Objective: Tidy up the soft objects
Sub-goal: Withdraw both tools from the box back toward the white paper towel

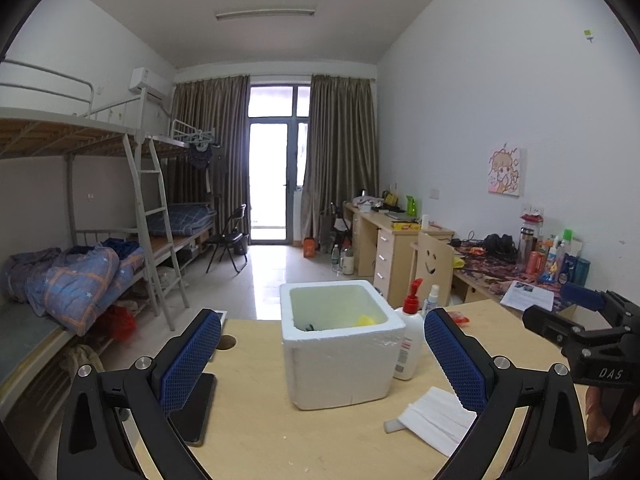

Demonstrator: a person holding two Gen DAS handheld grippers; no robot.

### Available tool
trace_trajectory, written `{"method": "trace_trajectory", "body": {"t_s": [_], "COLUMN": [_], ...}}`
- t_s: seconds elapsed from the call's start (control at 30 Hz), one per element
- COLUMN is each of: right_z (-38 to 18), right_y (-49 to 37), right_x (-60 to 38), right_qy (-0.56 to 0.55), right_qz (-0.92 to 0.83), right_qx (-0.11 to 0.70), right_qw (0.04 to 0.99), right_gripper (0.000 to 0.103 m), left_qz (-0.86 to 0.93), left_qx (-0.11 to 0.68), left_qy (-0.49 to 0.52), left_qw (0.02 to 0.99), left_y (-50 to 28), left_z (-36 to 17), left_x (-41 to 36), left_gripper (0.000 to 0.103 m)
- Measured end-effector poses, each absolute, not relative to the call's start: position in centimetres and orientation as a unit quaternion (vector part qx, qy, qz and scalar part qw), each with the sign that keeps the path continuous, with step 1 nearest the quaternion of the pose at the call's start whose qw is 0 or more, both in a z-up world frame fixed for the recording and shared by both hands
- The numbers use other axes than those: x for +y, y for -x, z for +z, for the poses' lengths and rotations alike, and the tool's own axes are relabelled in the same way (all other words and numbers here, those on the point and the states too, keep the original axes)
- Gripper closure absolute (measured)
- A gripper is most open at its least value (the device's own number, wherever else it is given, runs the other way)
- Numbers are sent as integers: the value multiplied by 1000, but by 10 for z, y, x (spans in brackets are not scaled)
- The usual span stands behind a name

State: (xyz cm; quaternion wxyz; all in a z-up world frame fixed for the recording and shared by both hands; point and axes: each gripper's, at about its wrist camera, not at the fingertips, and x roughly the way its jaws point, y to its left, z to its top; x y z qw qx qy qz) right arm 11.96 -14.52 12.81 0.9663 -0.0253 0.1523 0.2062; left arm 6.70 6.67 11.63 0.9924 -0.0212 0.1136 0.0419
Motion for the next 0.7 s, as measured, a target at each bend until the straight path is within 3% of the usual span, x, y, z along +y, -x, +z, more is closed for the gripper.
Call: {"method": "trace_trajectory", "body": {"t_s": [0.7], "right_z": [100], "right_y": [-72], "right_x": [-170], "right_qy": [27], "right_qz": [202], "right_qx": [141], "right_qw": [969], "right_gripper": [0], "left_qz": [37], "left_qx": [96], "left_qy": [15], "left_qw": [995], "left_y": [-27], "left_z": [94], "left_x": [44], "left_gripper": [1]}}
